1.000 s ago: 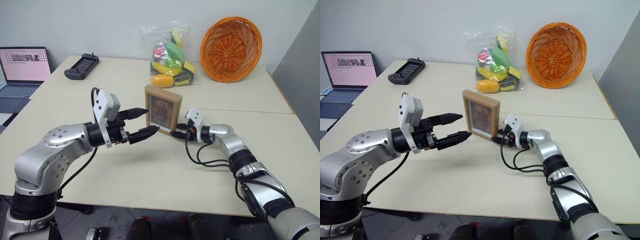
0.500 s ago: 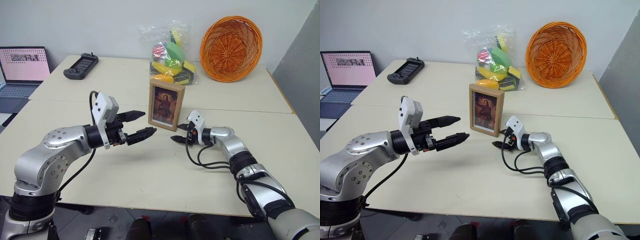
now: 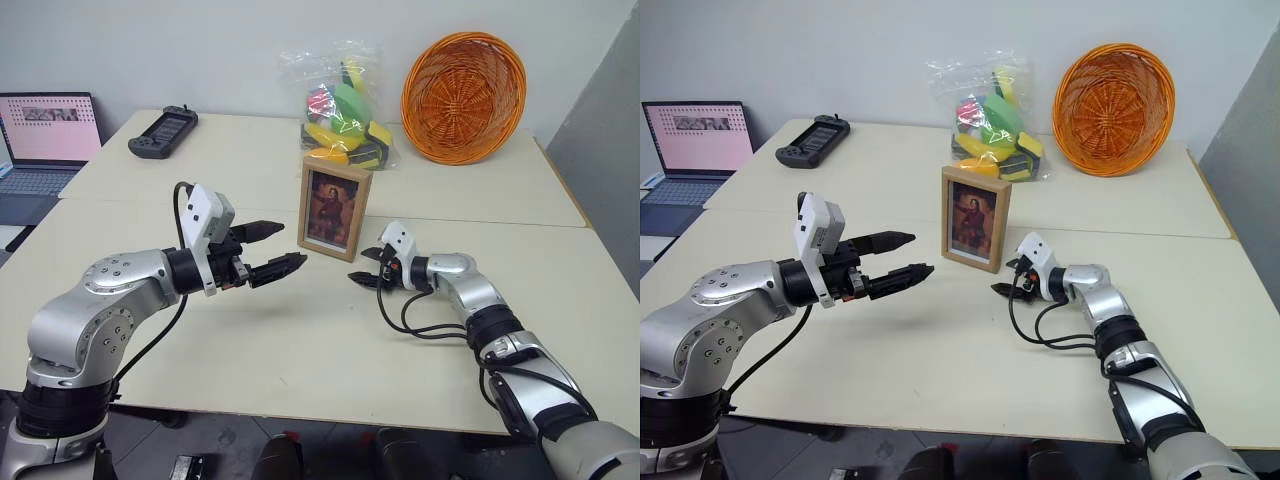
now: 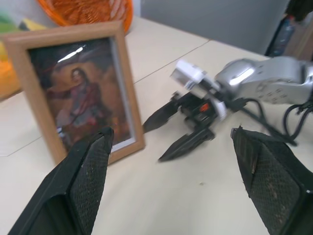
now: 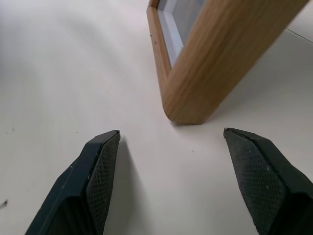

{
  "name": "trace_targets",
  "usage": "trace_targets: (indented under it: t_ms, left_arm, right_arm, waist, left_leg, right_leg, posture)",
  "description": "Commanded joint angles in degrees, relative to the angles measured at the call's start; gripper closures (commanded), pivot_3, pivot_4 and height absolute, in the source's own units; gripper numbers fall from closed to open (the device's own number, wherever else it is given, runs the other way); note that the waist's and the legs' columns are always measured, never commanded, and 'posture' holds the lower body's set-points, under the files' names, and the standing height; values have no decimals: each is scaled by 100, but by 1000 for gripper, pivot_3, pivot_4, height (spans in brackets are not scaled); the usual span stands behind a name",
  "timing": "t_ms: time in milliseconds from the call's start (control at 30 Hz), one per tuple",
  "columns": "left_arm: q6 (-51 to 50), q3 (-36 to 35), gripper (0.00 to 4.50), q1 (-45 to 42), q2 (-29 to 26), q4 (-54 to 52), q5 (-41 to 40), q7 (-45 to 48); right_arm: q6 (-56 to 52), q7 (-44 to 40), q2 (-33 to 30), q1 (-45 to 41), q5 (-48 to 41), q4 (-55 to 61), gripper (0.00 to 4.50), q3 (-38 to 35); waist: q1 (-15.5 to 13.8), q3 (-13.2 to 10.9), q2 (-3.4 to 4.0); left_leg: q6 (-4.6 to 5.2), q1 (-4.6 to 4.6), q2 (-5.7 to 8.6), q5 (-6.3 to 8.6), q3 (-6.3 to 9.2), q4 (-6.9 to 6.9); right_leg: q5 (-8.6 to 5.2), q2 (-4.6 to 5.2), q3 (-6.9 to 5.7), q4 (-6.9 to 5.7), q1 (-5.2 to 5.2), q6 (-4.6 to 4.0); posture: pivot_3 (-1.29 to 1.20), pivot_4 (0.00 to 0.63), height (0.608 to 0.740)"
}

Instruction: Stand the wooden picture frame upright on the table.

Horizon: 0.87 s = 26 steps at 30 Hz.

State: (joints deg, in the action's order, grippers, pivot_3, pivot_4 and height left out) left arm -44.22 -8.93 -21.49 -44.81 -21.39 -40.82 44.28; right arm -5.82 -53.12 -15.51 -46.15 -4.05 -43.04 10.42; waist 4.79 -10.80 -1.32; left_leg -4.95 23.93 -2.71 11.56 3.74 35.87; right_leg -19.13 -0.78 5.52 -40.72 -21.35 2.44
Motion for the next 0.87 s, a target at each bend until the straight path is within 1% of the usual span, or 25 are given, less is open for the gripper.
trace_targets:
  t_ms: [33,67,100,200,233,267,300,433,467,500,533,600,700,767,867]
  left_arm:
    - [-20,-59,563,40,61,-21,63,-162]
    - [-69,-71,748,39,97,-10,64,-226]
    - [-115,-88,774,40,150,8,69,-326]
    - [-227,-276,1466,102,347,-11,-220,-401]
    - [-241,-283,1655,115,360,-32,-216,-418]
    - [-245,-286,1949,121,376,-45,-209,-450]
    - [-239,-295,2083,124,401,-51,-212,-479]
    - [-291,-284,2978,67,596,1,-121,-859]
    - [-297,-261,3196,73,633,18,-62,-959]
    - [-255,-191,3308,92,636,28,68,-1035]
    - [-206,-90,3308,134,591,22,251,-1108]
    - [-4,-53,3308,227,596,6,393,-1045]
    - [728,-125,3308,292,776,1,706,-992]
    - [686,-188,3308,292,803,6,552,-866]
    - [572,25,3308,274,601,11,710,-756]
  right_arm:
    - [-340,318,-179,289,-106,762,877,-299]
    - [-474,402,-199,371,-150,939,872,-368]
    - [-677,483,-229,492,-229,1197,872,-457]
    - [-1333,700,-337,1084,-594,2389,1389,-815]
    - [-1542,766,-364,1281,-697,2790,1657,-903]
    - [-1735,829,-383,1449,-779,3137,1951,-958]
    - [-1892,904,-396,1598,-825,3431,2115,-995]
    - [-2593,1596,-353,2139,-889,4314,3084,-1258]
    - [-2739,1751,-359,2243,-862,4422,3250,-1286]
    - [-2766,1892,-381,2350,-791,4518,3254,-1287]
    - [-2790,1974,-391,2457,-799,4634,3254,-1313]
    - [-3044,2177,-321,2686,-1074,4914,3254,-1614]
    - [-3121,2226,-353,2928,-1237,5151,3254,-1717]
    - [-3224,2319,-320,2981,-1308,5171,3254,-1776]
    - [-3395,2525,-179,3023,-1495,5186,3254,-1941]
  waist:
    - [-3,0,0]
    - [-4,0,0]
    - [-7,0,0]
    - [-21,0,0]
    - [-25,0,0]
    - [-27,0,0]
    - [-29,-1,0]
    - [-15,-1,0]
    - [-18,-1,0]
    - [-19,-1,0]
    - [-21,-1,0]
    - [-23,-1,0]
    - [-28,-1,0]
    - [-26,-1,0]
    - [-16,-1,0]
  left_leg:
    - [0,0,0,0,-1,-2]
    - [0,1,0,0,1,-4]
    - [0,2,0,0,1,-6]
    - [0,6,0,0,2,-10]
    - [0,8,0,0,3,-10]
    - [0,12,0,0,4,-11]
    - [0,14,0,0,5,-11]
    - [0,12,-1,0,2,-13]
    - [0,11,-1,0,3,-13]
    - [0,10,-1,0,3,-12]
    - [0,11,-1,0,2,-12]
    - [0,13,0,0,1,-12]
    - [0,14,0,0,-2,-15]
    - [0,15,-1,0,-2,-15]
    - [0,11,-1,0,-5,-15]
  right_leg:
    - [0,0,1,1,-1,0]
    - [0,0,0,2,-1,0]
    - [0,0,0,3,-1,0]
    - [0,2,0,11,-1,0]
    - [0,2,-1,11,-2,0]
    - [0,2,-2,14,-4,0]
    - [0,1,-2,14,-5,0]
    - [0,0,1,17,-6,1]
    - [-1,0,1,16,-5,1]
    - [-1,0,2,16,-4,1]
    - [-1,-1,2,18,-5,1]
    - [-1,0,4,21,-5,1]
    - [-1,0,6,24,-7,1]
    - [-1,0,5,28,-7,1]
    - [-1,-2,8,28,-6,2]
  posture:
    - [0,150,740]
    - [0,150,740]
    - [0,150,740]
    - [0,150,740]
    - [0,150,740]
    - [0,150,740]
    - [0,150,740]
    - [0,150,740]
    - [0,150,740]
    - [0,150,740]
    - [0,150,740]
    - [0,150,740]
    - [0,150,740]
    - [0,150,740]
    - [0,150,740]
